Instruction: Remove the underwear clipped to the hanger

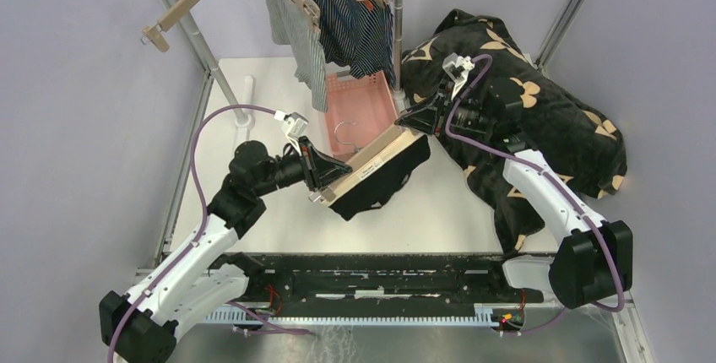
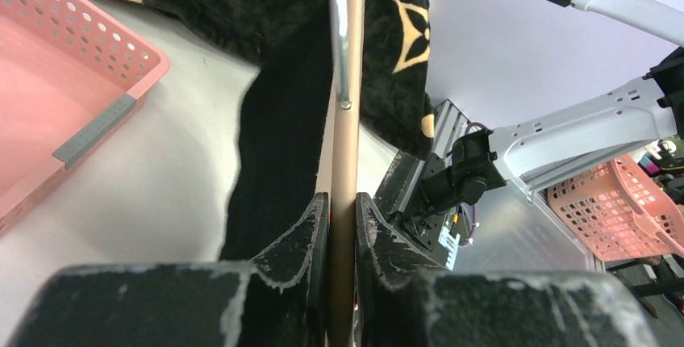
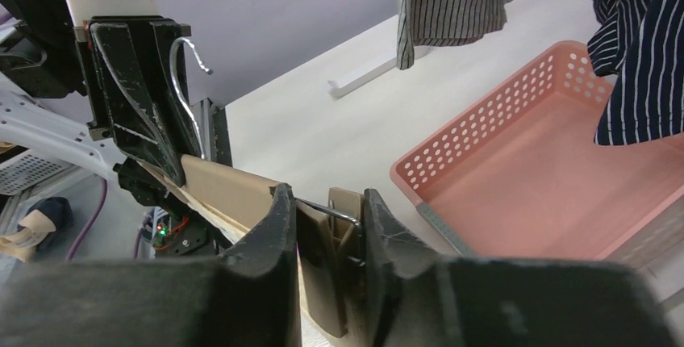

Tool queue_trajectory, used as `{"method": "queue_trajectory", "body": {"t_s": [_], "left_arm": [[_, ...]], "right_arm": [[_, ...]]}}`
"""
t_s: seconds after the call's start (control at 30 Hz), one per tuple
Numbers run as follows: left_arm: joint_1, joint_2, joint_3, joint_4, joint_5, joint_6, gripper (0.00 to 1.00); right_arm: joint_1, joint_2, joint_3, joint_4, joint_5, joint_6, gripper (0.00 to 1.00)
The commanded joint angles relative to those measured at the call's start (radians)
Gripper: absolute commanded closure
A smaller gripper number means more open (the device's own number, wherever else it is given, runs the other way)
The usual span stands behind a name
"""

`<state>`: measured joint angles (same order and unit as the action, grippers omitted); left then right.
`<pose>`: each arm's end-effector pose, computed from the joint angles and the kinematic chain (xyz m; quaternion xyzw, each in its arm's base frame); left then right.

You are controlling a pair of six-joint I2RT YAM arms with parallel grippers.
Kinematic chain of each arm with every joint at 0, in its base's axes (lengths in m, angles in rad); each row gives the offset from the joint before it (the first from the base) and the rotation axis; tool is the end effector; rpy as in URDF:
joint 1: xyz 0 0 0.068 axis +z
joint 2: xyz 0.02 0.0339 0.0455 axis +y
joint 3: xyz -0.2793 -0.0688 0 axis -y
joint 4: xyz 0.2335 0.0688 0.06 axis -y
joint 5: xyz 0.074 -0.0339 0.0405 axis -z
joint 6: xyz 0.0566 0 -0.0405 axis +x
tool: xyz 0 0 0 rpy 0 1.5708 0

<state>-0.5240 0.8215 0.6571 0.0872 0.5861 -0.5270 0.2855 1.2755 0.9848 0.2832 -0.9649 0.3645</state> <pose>0.1495 -0.1225 0.3296 0.1952 0.7029 -0.5096 0.4562 0.2612 0.1251 0.3705 -0.3017 0.6412 0.5113 0.4862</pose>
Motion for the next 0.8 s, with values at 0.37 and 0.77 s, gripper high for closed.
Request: {"method": "queue_trajectory", "body": {"t_s": [0.37,0.77], "left_arm": [[-0.007,0.033,0.026,0.159,0.016,-0.042,0.97],[-0.007,0.038,0.027,0.278,0.041,-0.031,0.97]], "right_arm": [[0.030,-0.039,-0.017,0.145,-0.086,0.060,0.50],[0.030,-0.066,-0.035,0.305,-0.109,0.207,0.99]]}}
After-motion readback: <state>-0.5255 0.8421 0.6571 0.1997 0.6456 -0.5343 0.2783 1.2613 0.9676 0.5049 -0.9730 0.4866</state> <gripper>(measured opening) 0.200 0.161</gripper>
